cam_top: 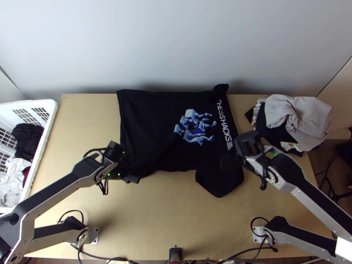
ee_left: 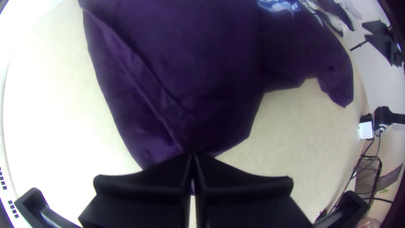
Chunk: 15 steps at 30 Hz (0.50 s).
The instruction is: Fold the t-shirt
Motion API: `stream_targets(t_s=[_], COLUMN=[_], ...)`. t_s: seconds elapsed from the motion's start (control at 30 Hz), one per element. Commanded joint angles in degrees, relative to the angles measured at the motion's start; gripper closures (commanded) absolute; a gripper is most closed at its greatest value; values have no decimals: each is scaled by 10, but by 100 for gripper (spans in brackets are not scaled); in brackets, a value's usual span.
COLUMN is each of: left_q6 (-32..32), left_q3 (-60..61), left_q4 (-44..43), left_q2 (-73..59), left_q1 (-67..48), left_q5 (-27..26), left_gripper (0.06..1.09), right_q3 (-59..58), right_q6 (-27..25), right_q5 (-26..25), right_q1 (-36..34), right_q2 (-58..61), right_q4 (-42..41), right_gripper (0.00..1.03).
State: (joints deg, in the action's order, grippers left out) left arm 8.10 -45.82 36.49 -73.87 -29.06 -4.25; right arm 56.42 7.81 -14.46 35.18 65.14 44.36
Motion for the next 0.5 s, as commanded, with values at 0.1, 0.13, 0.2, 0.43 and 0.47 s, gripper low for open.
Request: stream_targets(t_s=[0.1,0.13,0.2,0.43,0.47], left_q6=[-19,-22,-28,-38,-38], left_q3=[-29,-34,-42,-52,-52], left_q4=[-7,-7,-7,-1,-1], left_q2=[5,3,2,3,3], left_q1=[74,85,103,138,139], left_q5=[3,2,2,2,2], left_gripper=[105,105,105,105,105], right_q3=[-90,-99,-120,-157,-160], right_q6=[-2,-2,0,3,2], right_q5=[29,29,29,28,28], right_q1=[82,93,116,155,159], right_q2=[-7,-7,-7,24,31], right_q4=[34,33,31,24,23], right_gripper=[4,4,4,7,7])
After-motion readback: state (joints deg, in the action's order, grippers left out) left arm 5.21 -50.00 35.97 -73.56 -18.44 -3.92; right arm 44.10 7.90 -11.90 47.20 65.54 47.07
